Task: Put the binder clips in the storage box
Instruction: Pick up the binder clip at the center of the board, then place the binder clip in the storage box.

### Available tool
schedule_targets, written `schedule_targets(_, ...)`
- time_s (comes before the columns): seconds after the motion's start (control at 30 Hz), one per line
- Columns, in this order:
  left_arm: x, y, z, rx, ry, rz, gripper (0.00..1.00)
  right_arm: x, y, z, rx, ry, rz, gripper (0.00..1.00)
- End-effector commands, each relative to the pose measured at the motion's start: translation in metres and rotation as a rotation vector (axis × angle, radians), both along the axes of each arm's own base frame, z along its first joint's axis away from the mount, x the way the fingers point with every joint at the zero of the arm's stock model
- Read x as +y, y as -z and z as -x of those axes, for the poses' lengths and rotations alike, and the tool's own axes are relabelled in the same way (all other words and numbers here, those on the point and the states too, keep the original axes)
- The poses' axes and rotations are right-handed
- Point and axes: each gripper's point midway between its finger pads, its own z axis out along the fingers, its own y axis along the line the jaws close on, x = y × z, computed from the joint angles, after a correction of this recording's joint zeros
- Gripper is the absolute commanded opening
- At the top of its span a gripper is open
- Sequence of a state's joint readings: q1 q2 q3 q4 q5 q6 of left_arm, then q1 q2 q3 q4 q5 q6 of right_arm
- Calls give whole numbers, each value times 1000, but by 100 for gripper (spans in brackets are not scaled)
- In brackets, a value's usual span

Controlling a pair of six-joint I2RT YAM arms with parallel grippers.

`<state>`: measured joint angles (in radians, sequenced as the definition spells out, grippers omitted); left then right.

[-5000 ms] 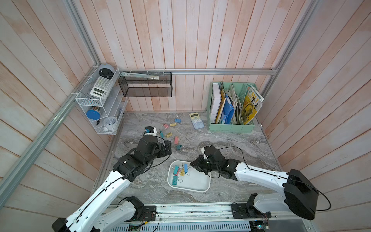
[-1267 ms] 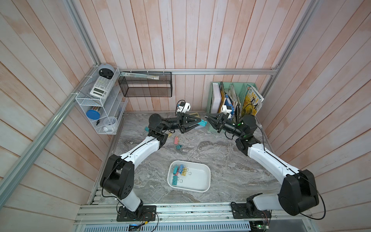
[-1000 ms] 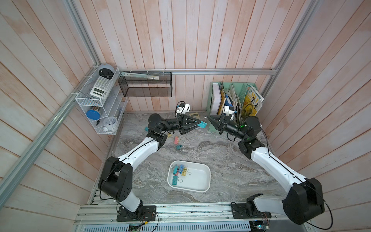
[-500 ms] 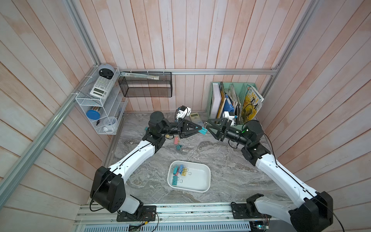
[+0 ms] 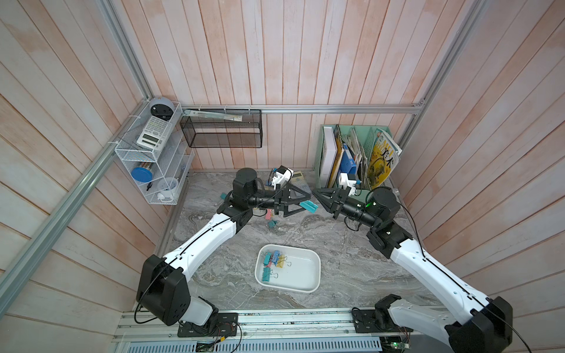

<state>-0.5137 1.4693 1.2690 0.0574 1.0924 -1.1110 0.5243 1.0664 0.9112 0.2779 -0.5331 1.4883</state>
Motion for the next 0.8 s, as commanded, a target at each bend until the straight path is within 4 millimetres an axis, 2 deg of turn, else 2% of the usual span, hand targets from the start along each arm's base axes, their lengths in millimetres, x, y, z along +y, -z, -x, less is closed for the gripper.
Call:
schedule_targets(0.0, 32, 28, -14, -218, -205, -334, 100, -25, 38, 5, 22, 204, 220, 0)
schedule_targets(0.07, 62, 42, -34, -280, -383, -529, 100, -43, 69, 16, 46, 355, 378, 0)
schedule_targets(0.13, 95, 50, -48, -309, -568, -652, 100, -58, 98, 28, 66, 502, 485, 0)
schedule_targets(0.2, 117, 55, -51, -315, -691, -691, 100, -58, 127, 42, 65, 607, 546, 0)
schedule_targets(0.23, 123, 57, -50, -316, -724, -691, 100, -55, 134, 46, 46, 646, 556, 0)
schedule_targets(0.3, 131, 66, -47, -296, -761, -704, 100, -34, 148, 57, -5, 692, 573, 0)
schedule_targets(0.43, 135, 86, -38, -244, -744, -739, 100, -16, 184, 74, 17, 792, 588, 0)
schedule_targets(0.53, 139, 95, -33, -232, -743, -753, 100, -13, 213, 85, 66, 835, 597, 0)
schedule_targets(0.63, 143, 94, -34, -247, -762, -765, 100, -21, 232, 93, 84, 881, 606, 0)
schedule_targets(0.77, 144, 97, -39, -281, -759, -788, 100, -10, 264, 93, 119, 879, 551, 0)
